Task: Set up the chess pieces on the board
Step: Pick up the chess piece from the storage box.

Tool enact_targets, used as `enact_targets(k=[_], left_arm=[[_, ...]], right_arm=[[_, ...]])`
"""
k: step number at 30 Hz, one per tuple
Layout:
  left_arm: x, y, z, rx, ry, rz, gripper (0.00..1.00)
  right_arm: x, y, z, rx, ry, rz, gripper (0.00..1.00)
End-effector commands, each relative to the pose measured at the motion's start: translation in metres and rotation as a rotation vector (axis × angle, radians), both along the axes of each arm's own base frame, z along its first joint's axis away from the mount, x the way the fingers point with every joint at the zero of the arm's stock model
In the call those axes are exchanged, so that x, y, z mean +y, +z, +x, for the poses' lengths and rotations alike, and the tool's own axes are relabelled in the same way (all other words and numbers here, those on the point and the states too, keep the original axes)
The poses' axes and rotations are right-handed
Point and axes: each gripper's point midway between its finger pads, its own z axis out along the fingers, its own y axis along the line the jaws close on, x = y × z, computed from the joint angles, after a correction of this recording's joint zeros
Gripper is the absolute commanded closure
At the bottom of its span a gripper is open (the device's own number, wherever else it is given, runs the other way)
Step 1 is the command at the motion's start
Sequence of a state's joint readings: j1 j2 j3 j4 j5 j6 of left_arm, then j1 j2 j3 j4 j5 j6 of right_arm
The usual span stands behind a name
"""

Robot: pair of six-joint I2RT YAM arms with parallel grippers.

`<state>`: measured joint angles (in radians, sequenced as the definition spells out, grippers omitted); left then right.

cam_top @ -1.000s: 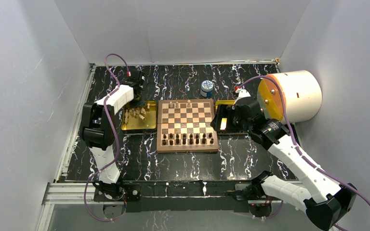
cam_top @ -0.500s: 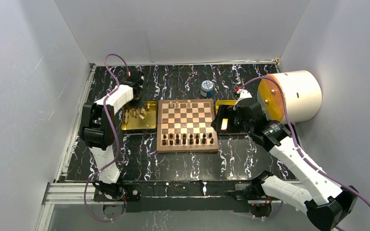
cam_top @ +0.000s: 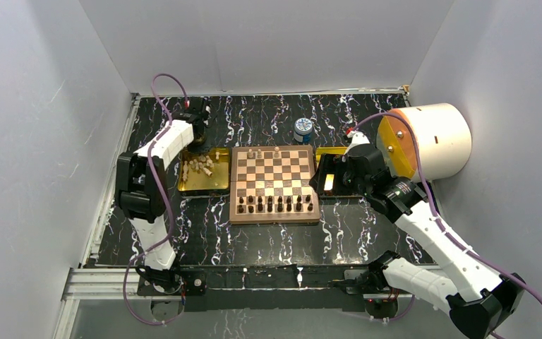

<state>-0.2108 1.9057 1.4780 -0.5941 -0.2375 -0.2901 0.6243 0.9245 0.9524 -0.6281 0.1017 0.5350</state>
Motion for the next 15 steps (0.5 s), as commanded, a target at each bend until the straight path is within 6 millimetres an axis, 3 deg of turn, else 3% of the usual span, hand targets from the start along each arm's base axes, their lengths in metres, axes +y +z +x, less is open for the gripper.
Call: enact_targets(k=[1,9,13,15], left_arm=[[-0.002,0.058,0.003,-0.108,-0.007,-0.043,0.98],[-0.029,0.083,-0.009,-0.134,-0.083,-0.164,0.98],[-0.055,0.096,-0.019,-0.152,-0.155,-0.195,0.98],[-0.077,0.098,-0.028,-0.148,-0.213,-0.201,0.98]], right_arm=[[0.003,0.016,0.003,-0.054,0.002,0.034,0.01],[0.003,0.017,0.0,-0.049,0.007,0.046,0.01],[0.004,0.017,-0.001,-0.047,0.011,0.05,0.01],[0.004,0.017,-0.001,-0.045,0.009,0.052,0.01]])
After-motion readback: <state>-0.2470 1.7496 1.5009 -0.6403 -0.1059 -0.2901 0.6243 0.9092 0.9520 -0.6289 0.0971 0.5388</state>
